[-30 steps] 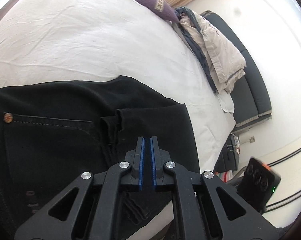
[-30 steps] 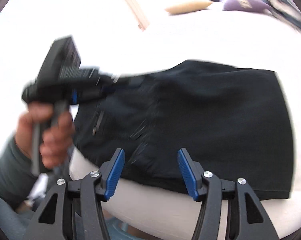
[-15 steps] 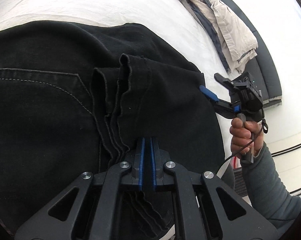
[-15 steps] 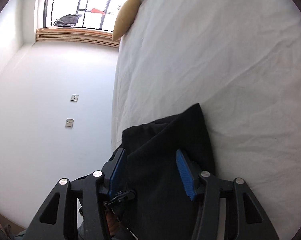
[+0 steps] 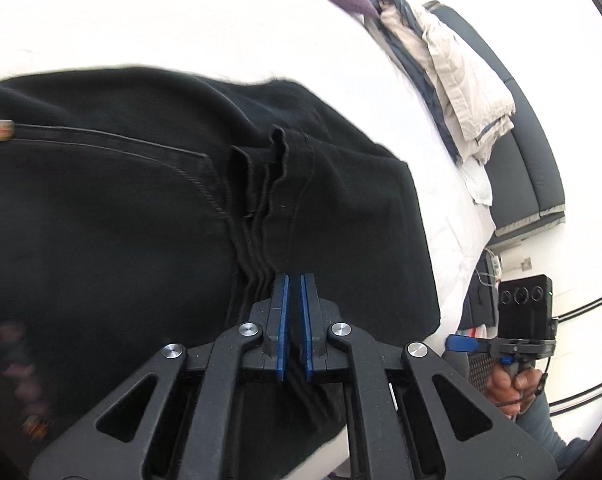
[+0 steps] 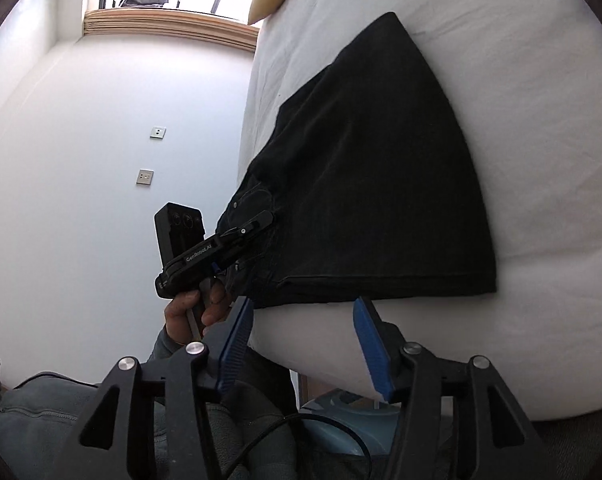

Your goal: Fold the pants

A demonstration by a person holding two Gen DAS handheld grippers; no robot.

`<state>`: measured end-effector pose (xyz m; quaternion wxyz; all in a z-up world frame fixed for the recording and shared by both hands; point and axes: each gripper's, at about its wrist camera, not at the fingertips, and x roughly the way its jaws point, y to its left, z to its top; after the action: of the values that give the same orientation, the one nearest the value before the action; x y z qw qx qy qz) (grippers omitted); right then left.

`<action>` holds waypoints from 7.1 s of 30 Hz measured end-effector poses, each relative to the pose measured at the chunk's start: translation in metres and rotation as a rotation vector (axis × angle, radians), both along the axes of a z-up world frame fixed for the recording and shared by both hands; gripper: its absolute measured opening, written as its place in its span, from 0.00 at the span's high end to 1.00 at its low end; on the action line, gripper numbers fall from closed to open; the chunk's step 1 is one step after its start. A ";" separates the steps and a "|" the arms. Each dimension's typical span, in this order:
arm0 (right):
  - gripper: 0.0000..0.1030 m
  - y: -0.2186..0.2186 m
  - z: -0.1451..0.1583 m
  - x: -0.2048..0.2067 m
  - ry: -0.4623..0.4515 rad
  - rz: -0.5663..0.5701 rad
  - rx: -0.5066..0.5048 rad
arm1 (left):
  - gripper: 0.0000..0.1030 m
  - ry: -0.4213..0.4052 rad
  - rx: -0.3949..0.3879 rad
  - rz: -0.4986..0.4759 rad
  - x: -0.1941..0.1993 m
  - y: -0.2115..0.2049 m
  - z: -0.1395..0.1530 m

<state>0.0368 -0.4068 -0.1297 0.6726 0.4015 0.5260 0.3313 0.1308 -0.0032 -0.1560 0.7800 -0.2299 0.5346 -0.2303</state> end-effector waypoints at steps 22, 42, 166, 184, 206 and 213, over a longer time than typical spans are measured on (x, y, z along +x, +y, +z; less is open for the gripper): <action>0.43 0.095 -0.005 0.070 -0.022 -0.019 0.151 | 0.04 -0.038 -0.282 0.724 -0.188 0.205 0.006; 0.43 0.086 -0.033 0.084 0.053 -0.050 0.163 | 0.85 0.078 -0.622 0.817 -0.147 0.223 -0.072; 0.54 -0.056 -0.029 0.034 0.032 -0.046 -0.112 | 0.47 -0.144 -0.181 -0.405 -0.061 -0.051 -0.019; 0.29 -0.070 -0.047 0.106 0.020 -0.124 -0.213 | 0.31 0.025 0.026 -0.129 0.040 -0.059 -0.044; 0.82 0.017 0.048 0.108 -0.236 -0.049 -0.554 | 0.83 -0.110 0.089 -0.109 0.065 -0.076 0.030; 0.82 0.051 0.077 0.177 -0.312 -0.041 -0.530 | 0.82 -0.197 0.182 -0.081 0.126 -0.038 0.065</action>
<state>0.2142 -0.3557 -0.0527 0.8330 0.1668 0.4763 0.2266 0.2564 -0.0412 -0.0907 0.8363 -0.1127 0.4830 -0.2337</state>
